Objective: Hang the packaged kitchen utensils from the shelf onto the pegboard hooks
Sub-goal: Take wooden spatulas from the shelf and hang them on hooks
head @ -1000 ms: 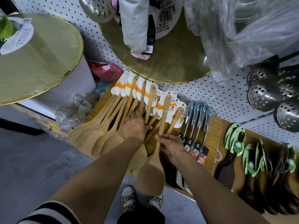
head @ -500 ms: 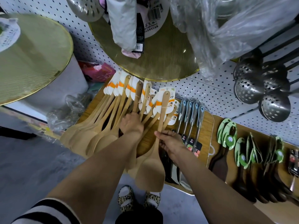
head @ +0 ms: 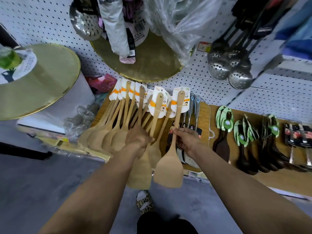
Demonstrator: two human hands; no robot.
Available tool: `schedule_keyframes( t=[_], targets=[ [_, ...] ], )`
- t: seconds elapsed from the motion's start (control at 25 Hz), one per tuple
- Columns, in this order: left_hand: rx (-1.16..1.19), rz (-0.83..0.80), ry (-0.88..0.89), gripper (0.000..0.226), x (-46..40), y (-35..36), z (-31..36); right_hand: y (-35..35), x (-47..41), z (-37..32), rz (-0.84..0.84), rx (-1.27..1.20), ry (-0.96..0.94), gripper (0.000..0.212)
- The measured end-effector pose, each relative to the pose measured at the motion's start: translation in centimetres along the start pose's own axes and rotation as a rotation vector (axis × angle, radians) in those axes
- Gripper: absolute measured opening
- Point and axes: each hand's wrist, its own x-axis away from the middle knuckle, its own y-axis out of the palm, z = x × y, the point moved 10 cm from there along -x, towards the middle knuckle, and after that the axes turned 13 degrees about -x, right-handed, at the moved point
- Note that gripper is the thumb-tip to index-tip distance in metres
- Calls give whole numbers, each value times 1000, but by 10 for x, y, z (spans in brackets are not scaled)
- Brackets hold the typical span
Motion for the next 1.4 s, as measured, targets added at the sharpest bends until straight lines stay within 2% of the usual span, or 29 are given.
schedule_keyframes(
  t=[0.12, 0.24, 0.44, 0.52, 0.64, 0.8, 0.92, 1.08, 1.16, 1.32, 1.4],
  targets=[
    [109, -2, 42, 37, 37, 15, 10, -29, 24, -11, -2, -8, -69, 15],
    [168, -2, 132, 29, 89, 37, 41, -80, 55, -24, -1, -18, -132, 23],
    [270, 8, 258, 32, 209, 104, 129, -222, 139, -60, -6, -62, -276, 15],
    [289, -17, 339, 31, 262, 141, 181, -300, 180, -84, 40, -107, -367, 5],
    [335, -72, 498, 33, 336, 193, 266, -412, 232, -117, 108, -182, -477, 19],
    [289, -130, 710, 31, 418, 245, 379, -544, 290, -164, 242, -297, -602, 8],
    [248, -155, 837, 27, 465, 280, 470, -635, 322, -200, 326, -385, -693, 17],
    [212, -171, 984, 22, 516, 332, 590, -750, 346, -259, 401, -468, -826, 13],
    [220, -211, 1041, 23, 535, 367, 658, -815, 350, -295, 453, -474, -871, 20],
    [275, -280, 1111, 25, 566, 434, 796, -938, 348, -368, 537, -489, -898, 4],
    [263, -299, 1124, 26, 577, 466, 851, -989, 348, -394, 599, -473, -879, 12]
  ],
)
